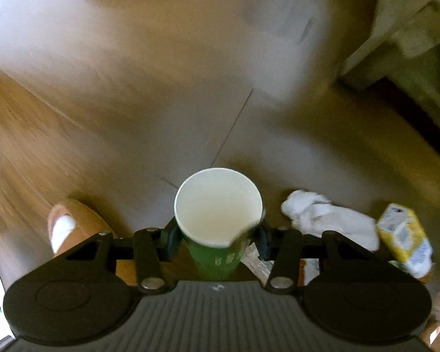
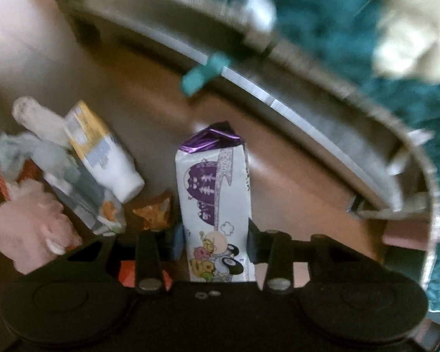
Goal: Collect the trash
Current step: 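Lift the cup with the left tool while the right tool carries the snack box to the wastebasket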
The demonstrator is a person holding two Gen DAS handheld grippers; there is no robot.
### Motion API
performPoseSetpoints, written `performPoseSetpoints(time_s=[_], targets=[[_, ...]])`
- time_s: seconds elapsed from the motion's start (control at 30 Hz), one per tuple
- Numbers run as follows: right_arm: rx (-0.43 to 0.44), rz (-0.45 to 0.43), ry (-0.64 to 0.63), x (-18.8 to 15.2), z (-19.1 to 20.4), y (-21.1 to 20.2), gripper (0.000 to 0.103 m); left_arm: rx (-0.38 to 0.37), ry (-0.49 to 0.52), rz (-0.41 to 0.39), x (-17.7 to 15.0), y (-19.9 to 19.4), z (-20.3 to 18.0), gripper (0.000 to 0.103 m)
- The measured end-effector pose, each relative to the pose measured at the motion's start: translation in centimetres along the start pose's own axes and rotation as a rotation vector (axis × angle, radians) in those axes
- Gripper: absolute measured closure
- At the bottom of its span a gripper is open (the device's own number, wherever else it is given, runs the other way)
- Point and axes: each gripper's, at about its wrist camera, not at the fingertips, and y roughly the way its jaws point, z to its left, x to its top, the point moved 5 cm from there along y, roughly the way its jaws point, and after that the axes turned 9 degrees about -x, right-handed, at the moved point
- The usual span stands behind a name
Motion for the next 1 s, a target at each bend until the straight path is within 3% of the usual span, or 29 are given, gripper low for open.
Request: performPoseSetpoints(time_s=[0.37, 0.63, 0.8, 1.0], targets=[[-0.013, -0.225, 0.161, 0.1, -3.3, -14.2, 0.064, -0.018, 0.151, -0.218, -1.8, -12.1, -3.4, 0.055], [0.007, -0.409, 0.237, 0.5, -4.1, -26.0, 0.064, -0.113, 0.275, -0.418, -4.1, -23.3, -5.0, 0.055], [0.002, -0.537, 0.251, 0.2, -4.5, -33.4, 0.064, -0.197, 0.340, -0.550, -6.1, -32.5, -5.2, 0.055], [-0.014, -0.640, 0.263, -0.1, -5.1, -40.3, 0.064, -0.253, 0.430, -0.647, -8.0, -40.7, -6.6, 0.055]])
